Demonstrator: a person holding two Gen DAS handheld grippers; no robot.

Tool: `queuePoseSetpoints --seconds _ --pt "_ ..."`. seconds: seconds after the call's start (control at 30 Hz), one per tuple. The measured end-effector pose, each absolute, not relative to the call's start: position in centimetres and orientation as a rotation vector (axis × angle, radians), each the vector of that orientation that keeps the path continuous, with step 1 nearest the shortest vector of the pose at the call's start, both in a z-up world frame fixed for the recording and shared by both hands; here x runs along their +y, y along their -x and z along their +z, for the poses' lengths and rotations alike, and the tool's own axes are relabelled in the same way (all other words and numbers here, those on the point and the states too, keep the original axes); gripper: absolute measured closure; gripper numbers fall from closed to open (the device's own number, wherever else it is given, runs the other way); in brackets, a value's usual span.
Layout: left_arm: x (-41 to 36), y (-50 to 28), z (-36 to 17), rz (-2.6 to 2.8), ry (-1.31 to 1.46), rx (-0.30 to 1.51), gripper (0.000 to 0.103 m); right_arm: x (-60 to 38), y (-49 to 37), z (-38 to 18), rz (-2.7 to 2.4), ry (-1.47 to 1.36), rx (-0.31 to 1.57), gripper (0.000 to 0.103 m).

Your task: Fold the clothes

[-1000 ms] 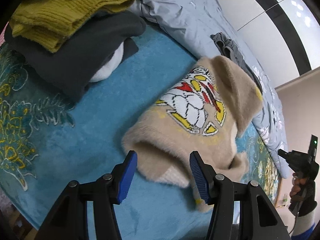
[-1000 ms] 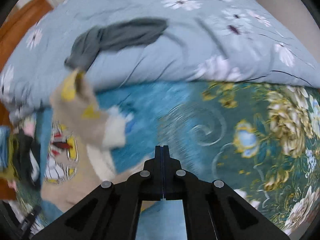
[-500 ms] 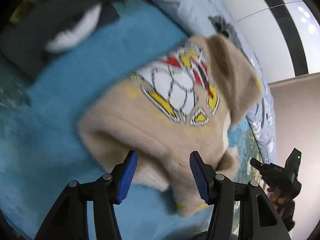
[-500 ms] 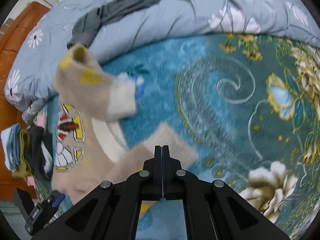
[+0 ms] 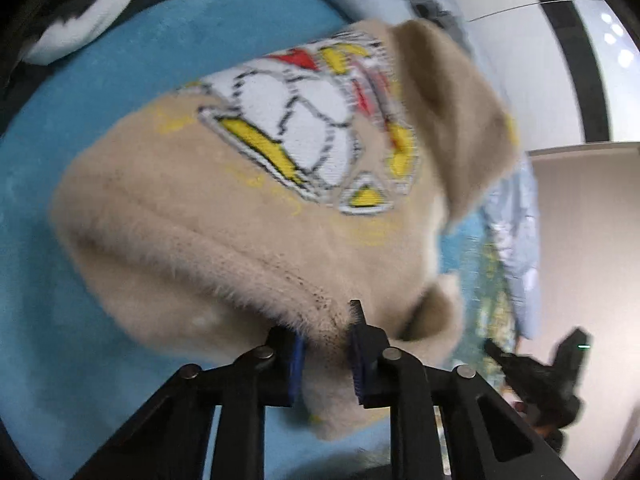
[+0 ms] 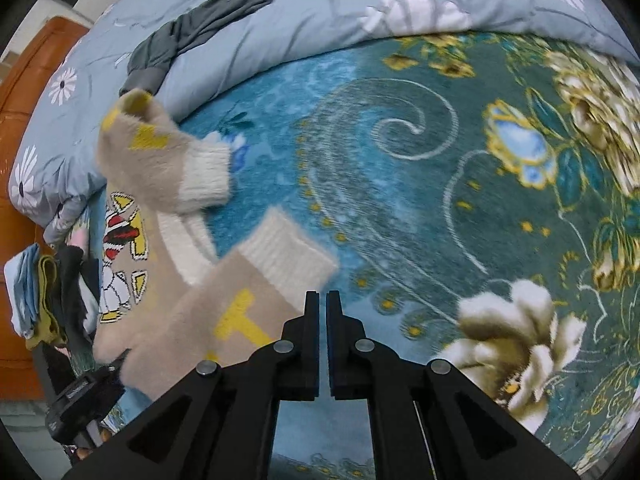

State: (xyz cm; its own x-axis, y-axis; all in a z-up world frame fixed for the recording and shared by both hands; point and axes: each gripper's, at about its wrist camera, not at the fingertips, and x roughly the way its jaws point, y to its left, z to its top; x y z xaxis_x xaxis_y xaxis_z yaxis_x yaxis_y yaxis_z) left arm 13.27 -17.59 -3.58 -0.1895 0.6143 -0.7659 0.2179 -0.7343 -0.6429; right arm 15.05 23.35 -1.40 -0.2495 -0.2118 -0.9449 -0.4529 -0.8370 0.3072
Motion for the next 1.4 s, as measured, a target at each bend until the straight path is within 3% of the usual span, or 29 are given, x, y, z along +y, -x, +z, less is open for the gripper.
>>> queuePoseSetpoints --seconds 0.1,0.6,0.67,0.87,1.07,1.17,1.4 --pt "-15.8 -12.4 -0.3 1.893 1.653 -1.044 0.085 24.7 -16.1 -1.8 2.198 1.791 0.876 0.101" --pt "4.6 -3.1 20.8 1.687 1.093 -0.92 0.084 33.2 -22.7 1.1 2.22 1.53 1.109 0.101" --pt "6.3 -3.5 20.4 1.68 1.116 -0.897 0.084 34.3 -23.4 1.2 2.213 1.5 1.118 0.101" --pt "13.8 -5.0 10.1 1.654 1.47 -0.746 0.084 35.7 -25.6 -0.1 2.158 1.498 1.143 0.101" --pt "13.6 -7.9 2.1 1.599 1.705 -0.724 0.081 36.5 -28.0 -1.3 2.103 1.511 1.149 0.101" --pt "12.3 -8.1 1.0 1.528 1.732 -0.814 0.078 36.6 -28.5 -1.8 2.082 1.513 1.155 0.101" --pt "9.6 -9.6 5.5 1.507 1.694 -0.587 0.057 35.7 -26.7 -0.6 2.145 1.454 1.182 0.101"
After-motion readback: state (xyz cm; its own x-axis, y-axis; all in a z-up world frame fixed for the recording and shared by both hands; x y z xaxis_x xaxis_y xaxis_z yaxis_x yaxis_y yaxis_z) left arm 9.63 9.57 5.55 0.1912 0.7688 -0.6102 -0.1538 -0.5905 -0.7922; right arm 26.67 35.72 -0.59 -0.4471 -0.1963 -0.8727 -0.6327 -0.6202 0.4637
